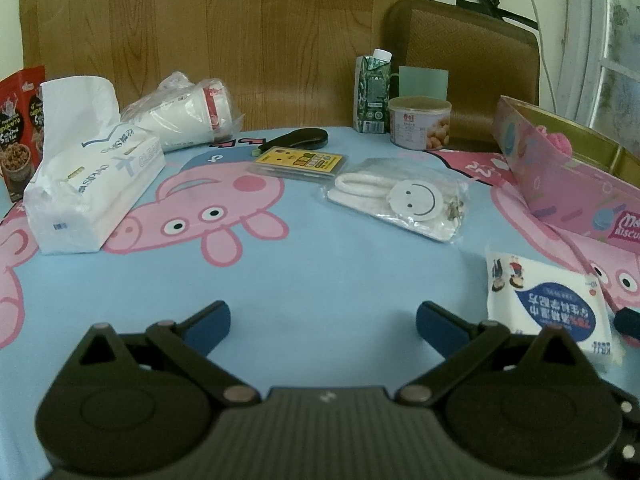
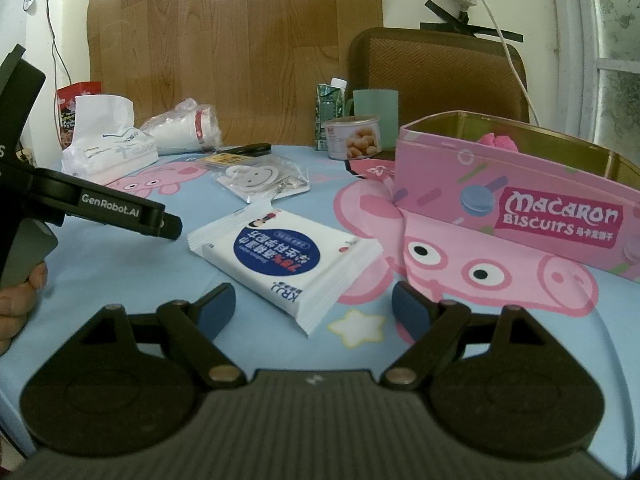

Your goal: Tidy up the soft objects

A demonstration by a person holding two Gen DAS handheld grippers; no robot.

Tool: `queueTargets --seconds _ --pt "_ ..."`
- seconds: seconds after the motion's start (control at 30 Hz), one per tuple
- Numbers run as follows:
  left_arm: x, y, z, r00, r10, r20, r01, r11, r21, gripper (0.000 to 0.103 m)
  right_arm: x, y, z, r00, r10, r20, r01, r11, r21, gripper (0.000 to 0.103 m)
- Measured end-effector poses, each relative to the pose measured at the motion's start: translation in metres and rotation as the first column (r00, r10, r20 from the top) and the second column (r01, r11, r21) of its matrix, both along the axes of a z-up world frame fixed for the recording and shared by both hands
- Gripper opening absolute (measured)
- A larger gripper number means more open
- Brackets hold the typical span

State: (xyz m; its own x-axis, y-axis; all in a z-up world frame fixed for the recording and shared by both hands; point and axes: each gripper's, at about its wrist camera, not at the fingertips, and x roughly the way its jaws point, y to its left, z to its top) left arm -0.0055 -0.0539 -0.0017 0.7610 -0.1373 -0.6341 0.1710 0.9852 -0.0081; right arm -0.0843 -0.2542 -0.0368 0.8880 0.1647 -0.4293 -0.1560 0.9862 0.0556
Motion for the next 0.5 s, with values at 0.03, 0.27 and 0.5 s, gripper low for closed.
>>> queueTargets --seconds 0.03,0.27,0.5 --pt "0.0004 0.0001 -0.0001 1.000 -0.001 0.000 0.001 1.000 0.001 0.103 0.0001 -0.0008 -0.0001 1.000 0.002 0.000 -0.002 1.000 0.000 0.087" --pt "0.0014 -0.0004 -0.0004 1.000 -0.002 -0.002 0.002 1.000 0.008 0.103 -0.0006 -0.0009 0.0006 1.000 -0.003 0.000 0.003 1.000 0.002 0.087" --pt "0.0016 -0.0014 -0.0005 1.000 0.000 -0.004 0.000 1.000 0.015 0.103 -0.0028 0.0039 0.0007 1.000 -0.015 0.008 0.015 1.000 -0.006 0.086"
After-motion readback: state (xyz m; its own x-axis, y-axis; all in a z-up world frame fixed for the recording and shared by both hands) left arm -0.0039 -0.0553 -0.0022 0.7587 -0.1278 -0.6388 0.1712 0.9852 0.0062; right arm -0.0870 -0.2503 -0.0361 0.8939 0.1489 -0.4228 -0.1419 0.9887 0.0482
